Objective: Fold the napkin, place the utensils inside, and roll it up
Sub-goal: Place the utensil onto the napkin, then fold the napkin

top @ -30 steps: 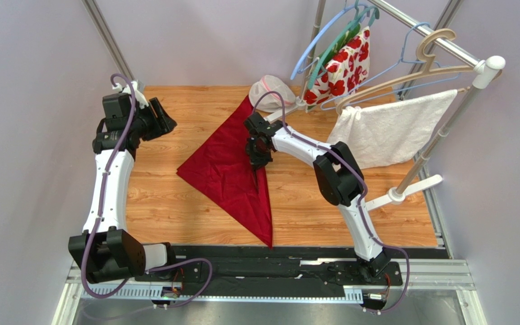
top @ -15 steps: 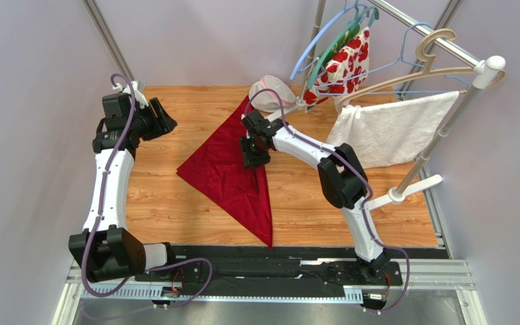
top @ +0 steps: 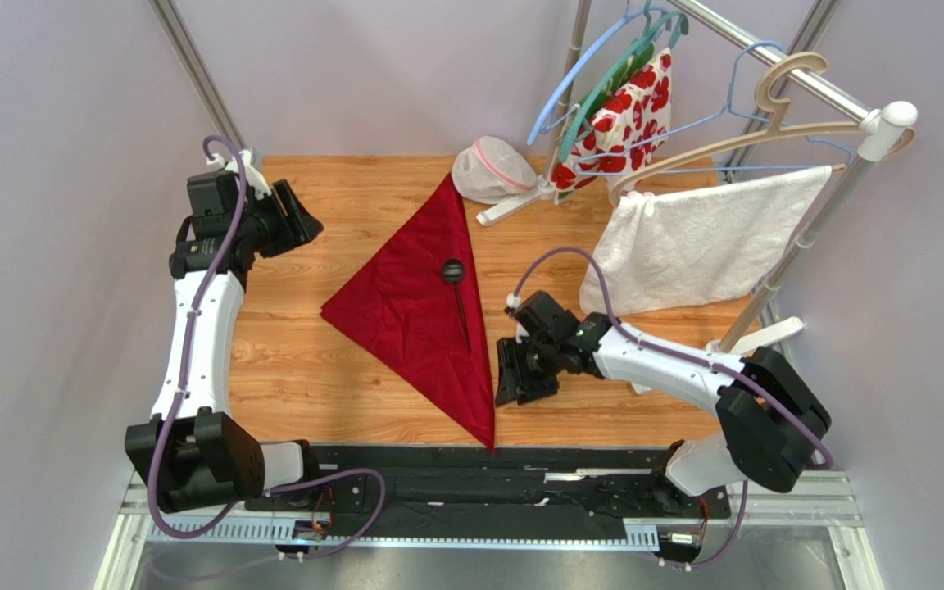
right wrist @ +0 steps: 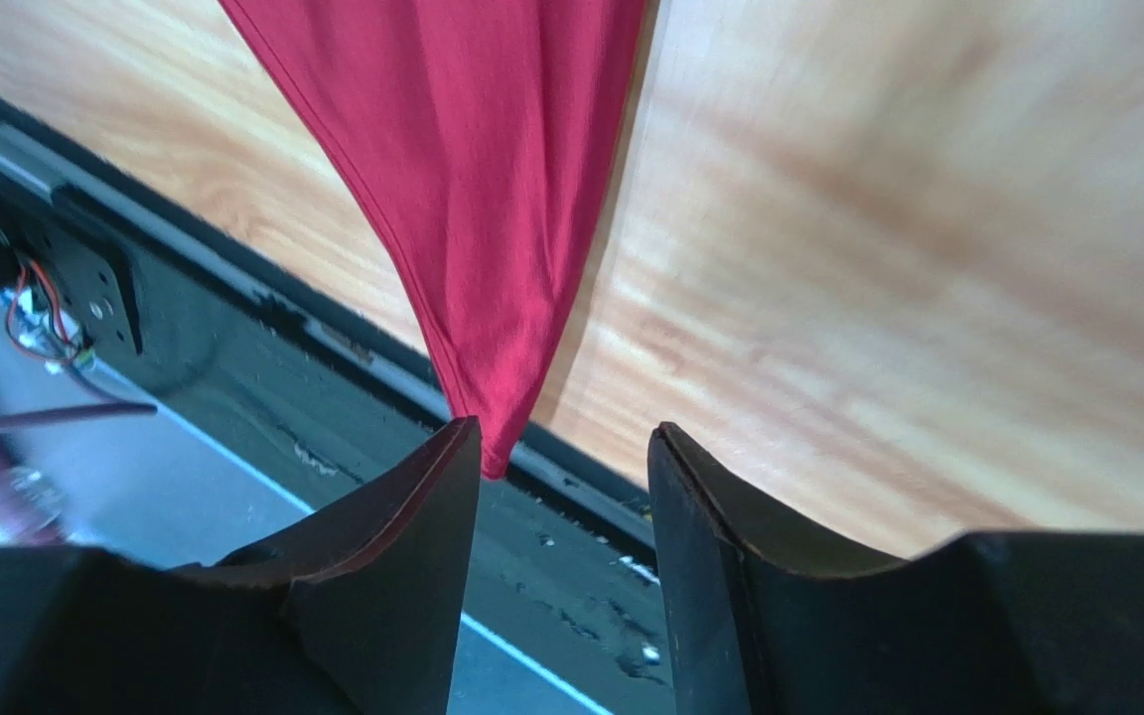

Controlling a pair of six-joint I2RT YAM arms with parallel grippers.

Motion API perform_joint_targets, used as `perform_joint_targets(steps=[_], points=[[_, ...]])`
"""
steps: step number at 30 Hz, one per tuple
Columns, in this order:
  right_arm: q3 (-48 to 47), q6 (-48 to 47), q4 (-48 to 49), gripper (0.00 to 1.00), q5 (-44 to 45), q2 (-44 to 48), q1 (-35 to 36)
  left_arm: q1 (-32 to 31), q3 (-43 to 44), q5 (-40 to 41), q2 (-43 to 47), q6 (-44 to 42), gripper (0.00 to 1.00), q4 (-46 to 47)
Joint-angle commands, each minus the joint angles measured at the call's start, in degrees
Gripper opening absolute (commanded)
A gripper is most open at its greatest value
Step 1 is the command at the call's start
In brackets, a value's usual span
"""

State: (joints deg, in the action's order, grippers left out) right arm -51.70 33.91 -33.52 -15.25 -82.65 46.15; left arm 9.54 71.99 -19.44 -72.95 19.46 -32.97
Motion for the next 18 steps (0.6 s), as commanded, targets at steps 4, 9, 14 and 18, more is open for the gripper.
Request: perform_joint_targets(steps=[4, 9, 14, 18], points=[[11.35, 15.12, 18.3, 0.49, -6.72, 3.99, 3.77, 0.48, -0.27, -0.25, 1.23, 0.58, 0.61, 1.95], [15.05, 17.5, 21.82, 0.49, -6.9, 4.08, 4.74, 0.48, -0.44, -0.42, 1.49, 0.66, 0.61, 2.12], [15.67, 18.56, 23.5, 0.46, -6.55, 2.06, 5.79, 0.48, -0.44, -0.51, 1.67, 0.75, 0.61, 2.21], [15.75, 19.35, 21.31, 0.4, -5.24, 1.0, 6.76, 0.48, -0.44, -0.51, 1.58, 0.75, 0.61, 2.3]])
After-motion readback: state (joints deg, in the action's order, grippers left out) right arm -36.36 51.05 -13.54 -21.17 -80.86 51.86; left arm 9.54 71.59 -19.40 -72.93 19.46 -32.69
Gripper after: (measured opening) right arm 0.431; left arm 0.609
